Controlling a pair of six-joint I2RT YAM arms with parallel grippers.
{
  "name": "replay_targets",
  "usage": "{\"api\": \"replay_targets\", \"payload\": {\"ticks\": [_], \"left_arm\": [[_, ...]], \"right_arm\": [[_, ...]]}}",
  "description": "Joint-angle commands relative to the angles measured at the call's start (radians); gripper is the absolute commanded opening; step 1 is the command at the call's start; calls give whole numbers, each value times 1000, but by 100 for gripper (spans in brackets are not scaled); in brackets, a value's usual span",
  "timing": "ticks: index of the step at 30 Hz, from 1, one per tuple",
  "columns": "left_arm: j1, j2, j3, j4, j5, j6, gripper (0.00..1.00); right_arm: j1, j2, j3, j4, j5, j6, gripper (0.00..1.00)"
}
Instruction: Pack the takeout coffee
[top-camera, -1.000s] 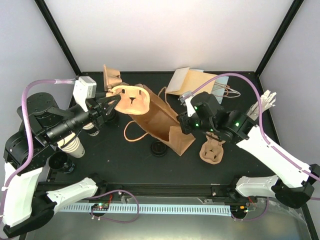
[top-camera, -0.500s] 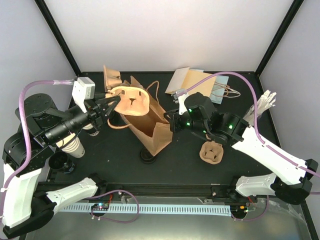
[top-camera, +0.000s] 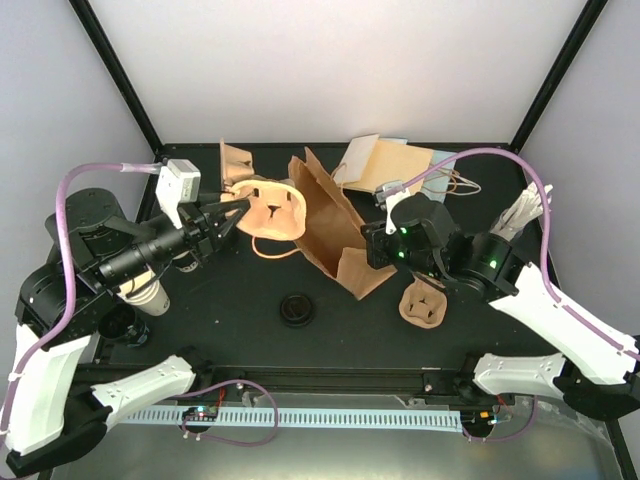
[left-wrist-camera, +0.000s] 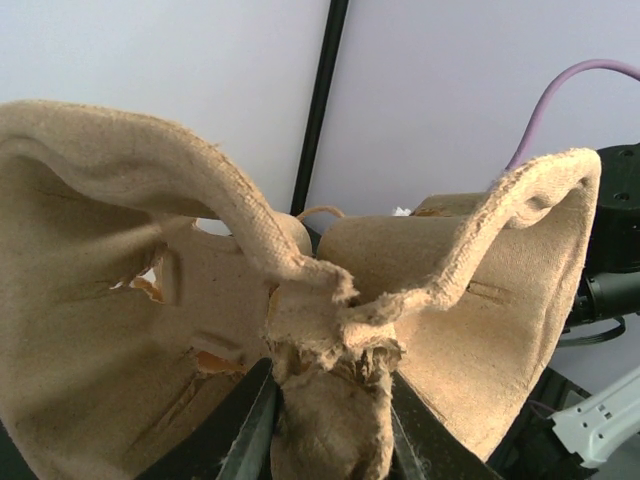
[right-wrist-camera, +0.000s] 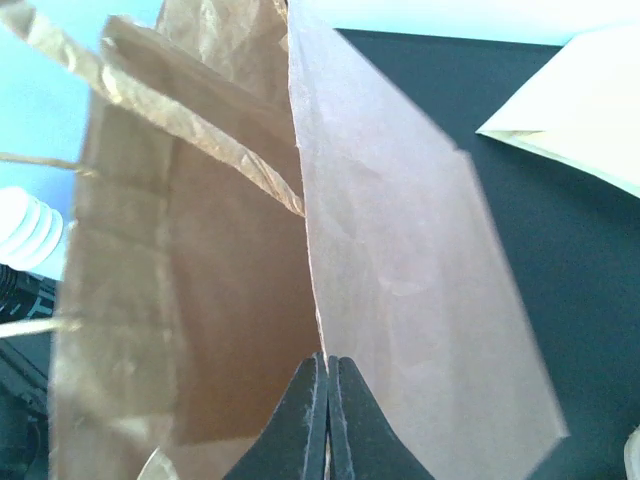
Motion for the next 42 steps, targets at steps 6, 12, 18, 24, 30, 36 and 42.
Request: {"api": "replay_targets", "payload": {"ticks": [6,12,18,24,30,36,42], "left_arm": [[3,-3,-74,107,117,-80,22],[-2,31,-101,103,163,-88,21],[-8,35,-140,100,150,-73,21],[-21,55,-181,120,136,-51,21],[-28,110,-142,115,112,-7,21],[-31,141,-156,155,123,23,20],[-36,125,-264,258,175,35,20]], "right_arm": [[4,-21,-59,15,-99,2,1],[3,1,-83,6,-73,21,2],[1,-3,-119,11,-72,20,6],[0,-8,-114,13,-49,-24,7],[1,-7,-65,7,-47,-87,4],[1,-25,-65,37,-47,-100,2],[-6,-40,-100,93,-66,-93,1]]}}
